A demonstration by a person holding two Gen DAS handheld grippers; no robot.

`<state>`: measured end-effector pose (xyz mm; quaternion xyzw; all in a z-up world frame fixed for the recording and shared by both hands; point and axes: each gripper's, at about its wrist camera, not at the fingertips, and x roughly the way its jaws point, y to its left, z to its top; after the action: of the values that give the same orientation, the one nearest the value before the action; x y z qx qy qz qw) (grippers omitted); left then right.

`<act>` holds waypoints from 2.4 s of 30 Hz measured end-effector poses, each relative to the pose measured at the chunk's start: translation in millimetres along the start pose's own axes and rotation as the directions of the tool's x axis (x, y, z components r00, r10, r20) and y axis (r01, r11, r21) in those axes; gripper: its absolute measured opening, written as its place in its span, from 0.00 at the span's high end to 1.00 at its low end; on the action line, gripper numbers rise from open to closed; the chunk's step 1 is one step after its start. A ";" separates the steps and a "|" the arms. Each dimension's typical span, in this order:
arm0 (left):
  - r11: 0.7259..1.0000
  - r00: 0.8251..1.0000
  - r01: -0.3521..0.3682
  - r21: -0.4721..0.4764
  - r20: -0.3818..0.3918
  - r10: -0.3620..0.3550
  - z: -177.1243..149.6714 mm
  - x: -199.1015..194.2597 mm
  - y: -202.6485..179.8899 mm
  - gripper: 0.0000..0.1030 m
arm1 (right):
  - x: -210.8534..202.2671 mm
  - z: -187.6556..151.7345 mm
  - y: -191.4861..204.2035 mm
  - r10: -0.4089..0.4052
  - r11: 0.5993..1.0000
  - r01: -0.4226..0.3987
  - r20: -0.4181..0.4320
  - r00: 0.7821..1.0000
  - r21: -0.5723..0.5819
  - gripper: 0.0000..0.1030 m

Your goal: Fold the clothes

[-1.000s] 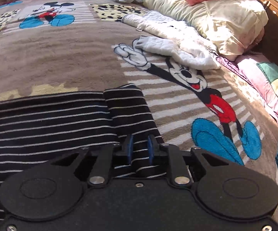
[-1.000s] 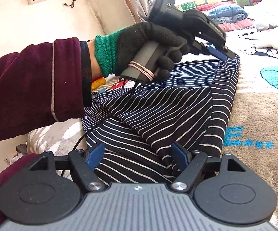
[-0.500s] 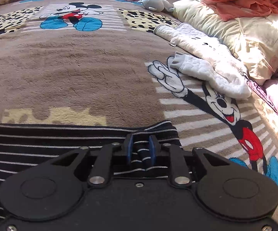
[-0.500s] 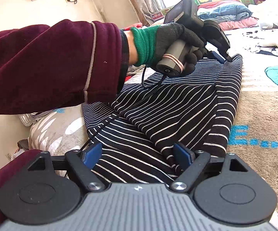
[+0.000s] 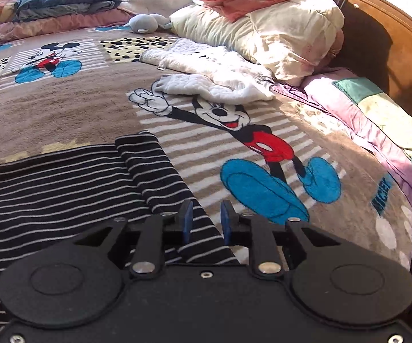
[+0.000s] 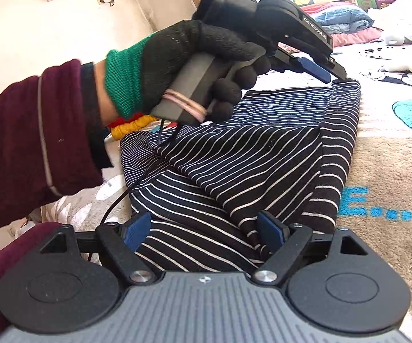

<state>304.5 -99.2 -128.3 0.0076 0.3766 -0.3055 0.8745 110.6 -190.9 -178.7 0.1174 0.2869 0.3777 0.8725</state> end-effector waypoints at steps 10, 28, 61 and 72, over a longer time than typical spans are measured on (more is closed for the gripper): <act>0.998 0.997 -0.057 -0.032 0.056 0.059 -40.6 -17.5 -12.4 0.80 | -1.8 -6.6 4.7 0.001 1.000 -0.001 0.016 1.000 -0.010 0.19; 0.915 0.964 -0.190 -0.356 0.108 0.242 -94.4 -148.4 51.8 0.58 | -55.4 -15.4 36.4 -0.007 0.989 0.021 0.093 0.996 -0.149 0.20; 0.901 0.928 -0.373 -0.222 -0.077 0.365 -84.7 -128.4 174.1 0.96 | -19.0 -17.3 27.4 -0.113 0.986 0.122 0.085 0.990 -0.110 0.14; 0.800 0.859 -0.468 -0.376 0.019 0.512 -92.5 -155.3 187.0 0.87 | -17.2 -20.2 16.6 -0.078 0.996 0.080 0.050 0.996 -0.035 0.14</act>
<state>262.7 157.6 -132.1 -0.0730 0.3579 0.0051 0.9309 79.4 -192.2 -181.0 0.0989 0.2630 0.3451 0.8955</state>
